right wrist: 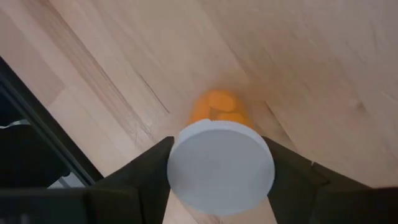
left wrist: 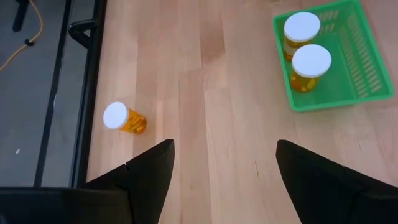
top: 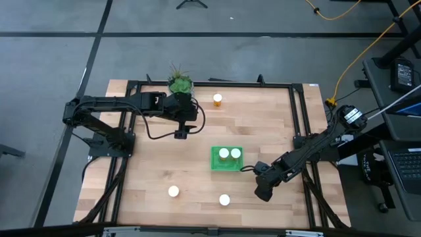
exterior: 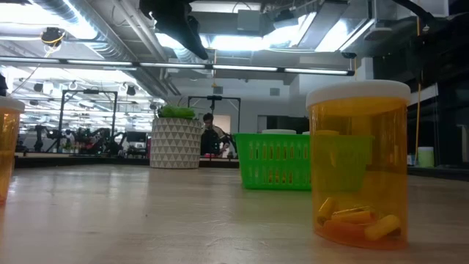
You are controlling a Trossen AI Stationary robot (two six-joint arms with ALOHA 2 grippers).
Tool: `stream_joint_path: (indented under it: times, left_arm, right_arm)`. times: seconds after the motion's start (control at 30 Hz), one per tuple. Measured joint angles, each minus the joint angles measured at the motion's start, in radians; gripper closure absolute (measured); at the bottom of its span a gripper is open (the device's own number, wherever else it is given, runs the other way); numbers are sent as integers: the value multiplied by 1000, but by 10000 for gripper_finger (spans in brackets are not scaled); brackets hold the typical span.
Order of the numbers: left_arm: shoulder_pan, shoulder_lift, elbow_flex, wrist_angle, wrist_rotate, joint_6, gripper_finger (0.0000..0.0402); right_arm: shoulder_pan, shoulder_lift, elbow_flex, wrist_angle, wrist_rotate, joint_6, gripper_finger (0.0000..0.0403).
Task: Pick and place pill bottles into a basket
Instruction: Put the orange pill bottle into the green bin
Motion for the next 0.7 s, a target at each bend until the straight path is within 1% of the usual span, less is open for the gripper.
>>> stream_joint_path:
  times: [0.27, 0.47, 0.7]
  left_arm:
    - [0, 0, 0, 0, 0, 2, 125]
    - [0, 0, 0, 5, 0, 1, 125]
    - [0, 0, 0, 5, 0, 0, 125]
  right_arm:
    - [-25, 0, 0, -5, -1, -22, 188]
    - [-71, 0, 20, -66, -20, -122, 189]
    - [-151, 0, 69, -164, -12, -259, 189]
